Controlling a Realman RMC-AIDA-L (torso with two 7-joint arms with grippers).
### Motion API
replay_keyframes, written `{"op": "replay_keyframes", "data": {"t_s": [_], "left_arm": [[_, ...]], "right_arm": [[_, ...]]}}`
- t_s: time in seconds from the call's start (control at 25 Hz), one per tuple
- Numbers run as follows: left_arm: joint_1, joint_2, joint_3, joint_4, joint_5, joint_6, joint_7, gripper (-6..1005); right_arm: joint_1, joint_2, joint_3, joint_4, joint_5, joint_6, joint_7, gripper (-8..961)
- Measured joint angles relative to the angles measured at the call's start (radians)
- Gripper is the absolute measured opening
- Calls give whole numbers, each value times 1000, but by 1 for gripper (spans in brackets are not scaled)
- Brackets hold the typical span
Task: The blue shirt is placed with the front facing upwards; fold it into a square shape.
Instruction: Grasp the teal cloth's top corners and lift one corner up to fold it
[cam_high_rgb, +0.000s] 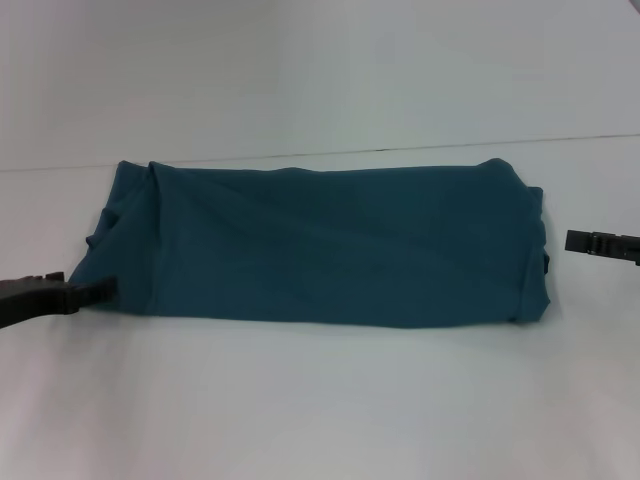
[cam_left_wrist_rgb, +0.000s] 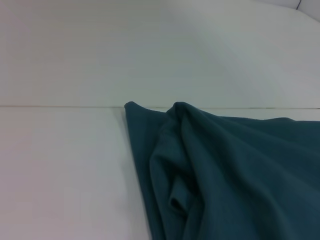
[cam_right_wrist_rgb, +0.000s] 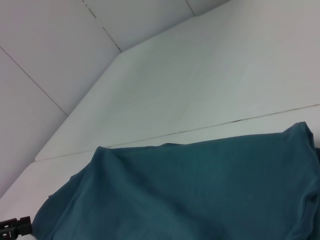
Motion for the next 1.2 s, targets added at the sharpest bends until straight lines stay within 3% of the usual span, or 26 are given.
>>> {"op": "replay_keyframes", "data": {"t_s": [1.2], "left_arm": [[2, 0, 16, -4, 2, -3, 15, 859]], "right_arm": [[0, 1, 0, 7, 0, 1, -1, 731]]}}
